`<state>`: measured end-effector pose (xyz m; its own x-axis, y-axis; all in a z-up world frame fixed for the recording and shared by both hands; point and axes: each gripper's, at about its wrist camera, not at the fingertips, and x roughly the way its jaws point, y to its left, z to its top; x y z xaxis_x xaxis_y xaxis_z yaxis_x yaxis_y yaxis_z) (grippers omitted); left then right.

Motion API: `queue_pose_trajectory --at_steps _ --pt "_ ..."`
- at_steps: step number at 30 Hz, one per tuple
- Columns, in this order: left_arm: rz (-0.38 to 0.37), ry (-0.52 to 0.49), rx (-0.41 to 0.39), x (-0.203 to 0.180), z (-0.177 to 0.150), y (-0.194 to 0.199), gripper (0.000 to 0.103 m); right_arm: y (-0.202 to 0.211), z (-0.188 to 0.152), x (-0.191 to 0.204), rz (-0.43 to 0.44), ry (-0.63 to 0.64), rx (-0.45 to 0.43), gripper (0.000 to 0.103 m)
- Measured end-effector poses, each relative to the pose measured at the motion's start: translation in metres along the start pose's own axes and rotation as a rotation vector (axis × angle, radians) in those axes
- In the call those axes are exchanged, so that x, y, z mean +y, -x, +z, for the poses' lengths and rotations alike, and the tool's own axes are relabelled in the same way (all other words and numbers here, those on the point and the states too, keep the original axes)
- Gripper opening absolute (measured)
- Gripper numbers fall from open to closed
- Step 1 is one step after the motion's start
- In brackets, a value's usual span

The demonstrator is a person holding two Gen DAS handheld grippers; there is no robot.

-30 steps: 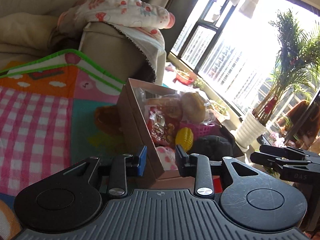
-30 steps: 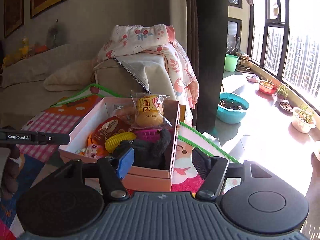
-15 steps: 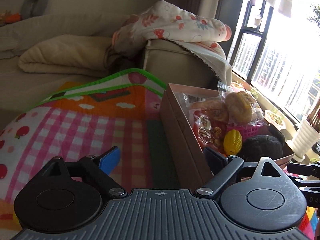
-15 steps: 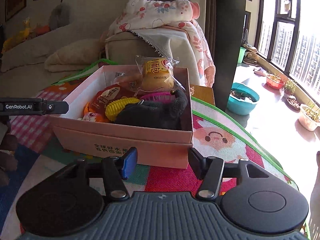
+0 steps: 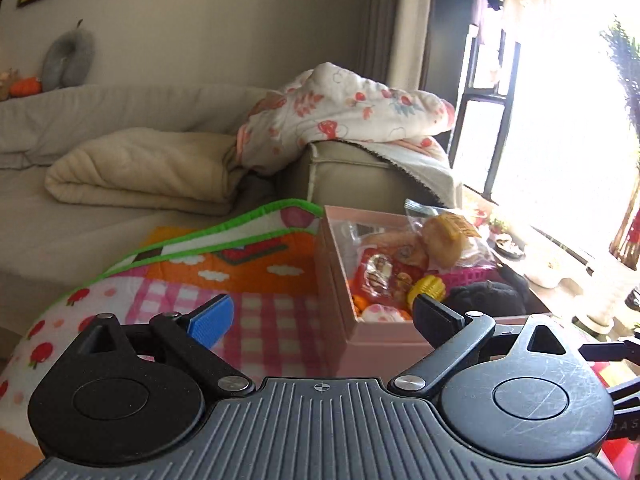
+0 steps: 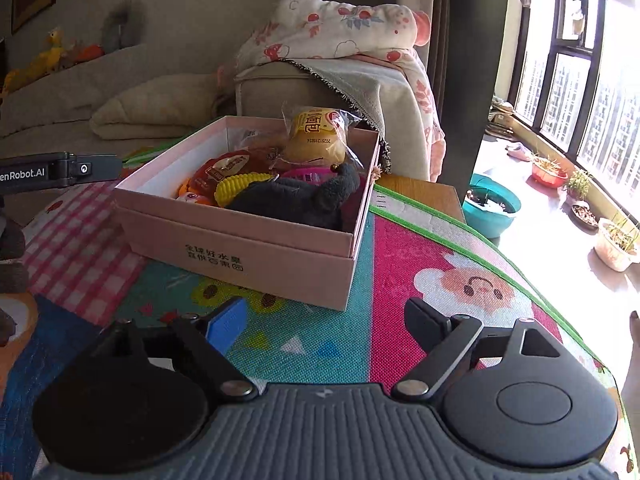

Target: Organize objects

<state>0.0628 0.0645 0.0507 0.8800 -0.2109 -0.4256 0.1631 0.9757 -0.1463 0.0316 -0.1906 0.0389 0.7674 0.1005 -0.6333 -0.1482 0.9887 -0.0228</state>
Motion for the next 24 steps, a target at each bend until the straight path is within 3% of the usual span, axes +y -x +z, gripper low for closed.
queue_pose_trajectory --at_steps 1,2,6,10,11,14,17,24 --pt "-0.03 -0.021 0.017 -0.006 -0.008 0.012 0.1 0.006 -0.007 0.001 0.005 -0.016 0.012 0.1" --pt "-0.048 -0.043 0.036 -0.011 -0.017 0.022 0.1 0.012 -0.014 0.002 0.01 -0.034 0.019 0.103" --pt "-0.037 -0.077 0.1 -0.025 -0.054 0.046 0.1 0.023 -0.041 0.017 0.018 -0.061 0.052 0.103" --pt "0.022 -0.043 0.18 -0.029 -0.076 0.041 0.1 0.017 -0.047 0.029 -0.054 -0.027 0.064 0.103" --pt "0.042 -0.046 0.199 -0.031 -0.077 0.038 0.1 0.014 -0.046 0.03 -0.109 -0.039 0.061 0.103" --pt "0.088 -0.048 0.219 -0.034 -0.078 0.033 0.1 0.007 -0.045 0.018 -0.089 -0.132 0.081 0.103" --pt "0.142 -0.101 0.234 -0.045 -0.081 0.028 0.1 0.006 -0.048 0.021 -0.115 -0.143 0.061 0.103" --pt "0.161 -0.092 0.236 -0.05 -0.079 0.021 0.102 0.008 -0.053 0.024 -0.129 -0.145 0.009 0.103"
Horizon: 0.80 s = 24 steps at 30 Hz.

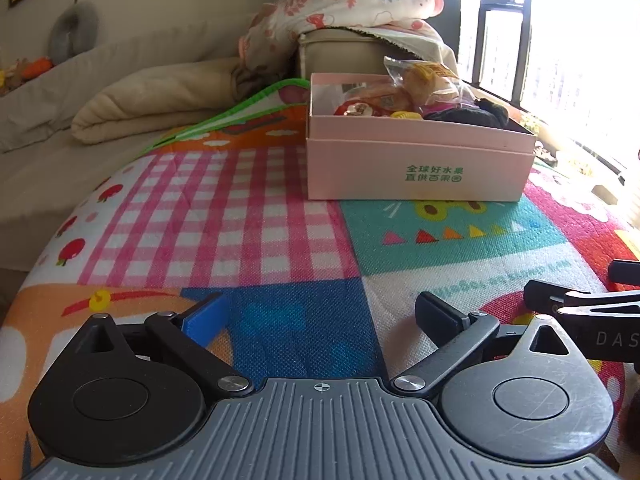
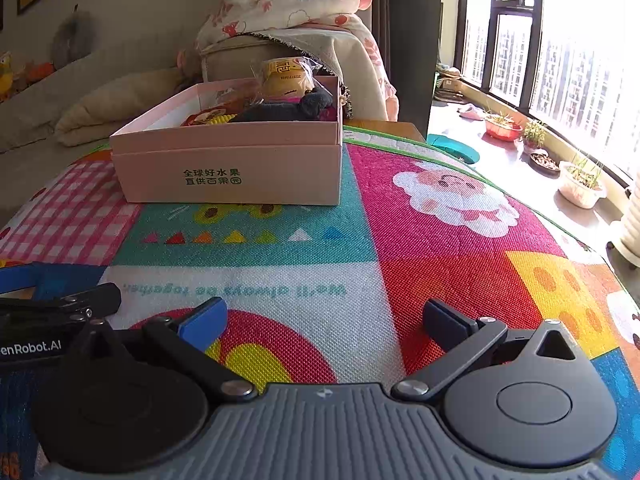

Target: Organize objects

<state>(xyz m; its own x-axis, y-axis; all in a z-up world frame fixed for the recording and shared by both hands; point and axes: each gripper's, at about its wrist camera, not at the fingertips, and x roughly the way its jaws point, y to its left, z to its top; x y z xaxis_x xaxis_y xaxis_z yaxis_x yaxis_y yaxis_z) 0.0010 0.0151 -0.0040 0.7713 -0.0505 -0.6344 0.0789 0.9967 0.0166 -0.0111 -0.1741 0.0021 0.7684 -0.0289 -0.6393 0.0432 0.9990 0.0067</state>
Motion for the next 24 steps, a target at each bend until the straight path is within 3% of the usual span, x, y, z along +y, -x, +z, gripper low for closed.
queue_pose_trajectory --at_steps 24 --pt "0.001 0.0 -0.001 -0.0012 -0.0001 0.0004 0.102 -0.0015 0.0002 0.0007 0.005 0.004 -0.002 0.103"
